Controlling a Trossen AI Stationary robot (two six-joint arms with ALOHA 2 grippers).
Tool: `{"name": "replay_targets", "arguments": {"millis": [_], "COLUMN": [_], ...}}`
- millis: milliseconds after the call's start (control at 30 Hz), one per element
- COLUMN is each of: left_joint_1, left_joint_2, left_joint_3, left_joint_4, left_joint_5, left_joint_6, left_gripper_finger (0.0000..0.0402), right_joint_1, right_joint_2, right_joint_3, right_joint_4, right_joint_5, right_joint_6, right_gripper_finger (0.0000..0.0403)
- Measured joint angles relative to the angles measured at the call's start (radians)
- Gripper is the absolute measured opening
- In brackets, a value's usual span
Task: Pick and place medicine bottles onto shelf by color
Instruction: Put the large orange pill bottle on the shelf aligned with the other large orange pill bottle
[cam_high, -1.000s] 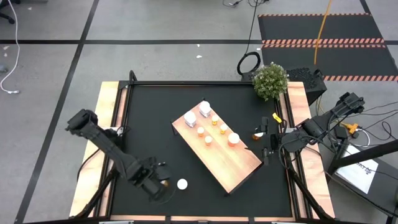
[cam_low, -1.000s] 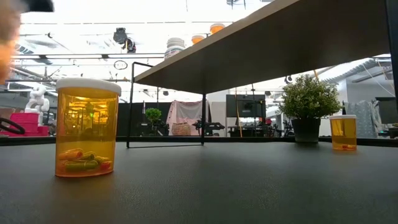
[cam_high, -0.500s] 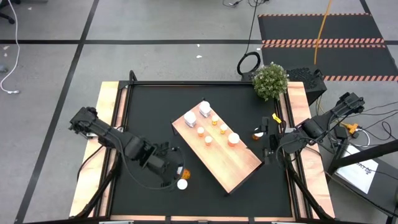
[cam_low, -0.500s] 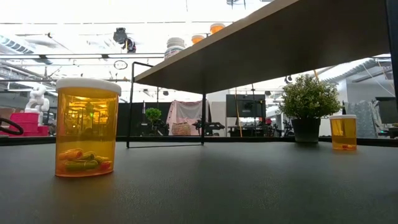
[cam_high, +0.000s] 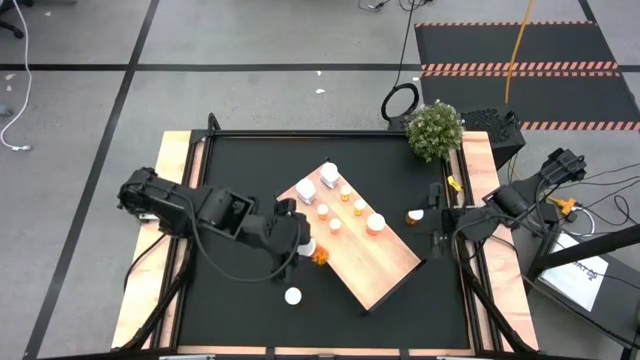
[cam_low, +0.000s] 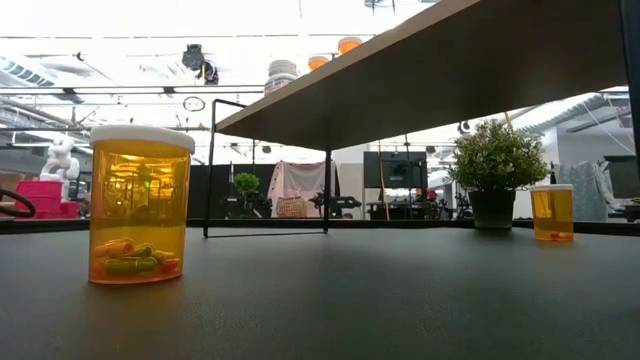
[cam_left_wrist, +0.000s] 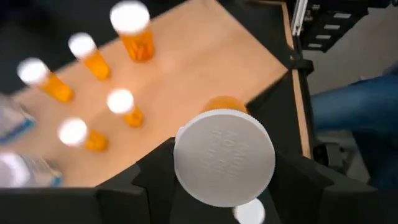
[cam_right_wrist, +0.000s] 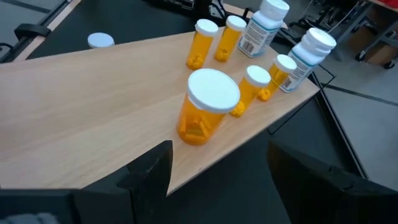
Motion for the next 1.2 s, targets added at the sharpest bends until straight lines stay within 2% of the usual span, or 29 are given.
{"name": "replay_targets", "arguments": {"millis": [367,567,1200], "left_joint_1": [0.081,0.107,0.102], "left_joint_2": [0.157,0.239,0.422], "left_joint_3": [0.274,0.389,0.395], "left_joint_4": [-0.020,-0.071,-0.096], "left_joint_5": [-0.023,-0.026,-0.055], "left_joint_6": [0.282,0.339,0.343], "left_gripper_finger": [0.0211,0.0216,0.0218], "right_joint_1": [0.000,0.000,0.000], "right_joint_2": [-0.012,-0.012,-0.022], "right_joint_3": [0.000,0.000,0.000], "right_joint_4": [-0.029,-0.045,-0.052], "right_joint_5": [0.000,0.000,0.001], "right_joint_6": [0.012,0.019,0.026], "right_gripper_finger": [0.0256,0.0256,0.0256]}}
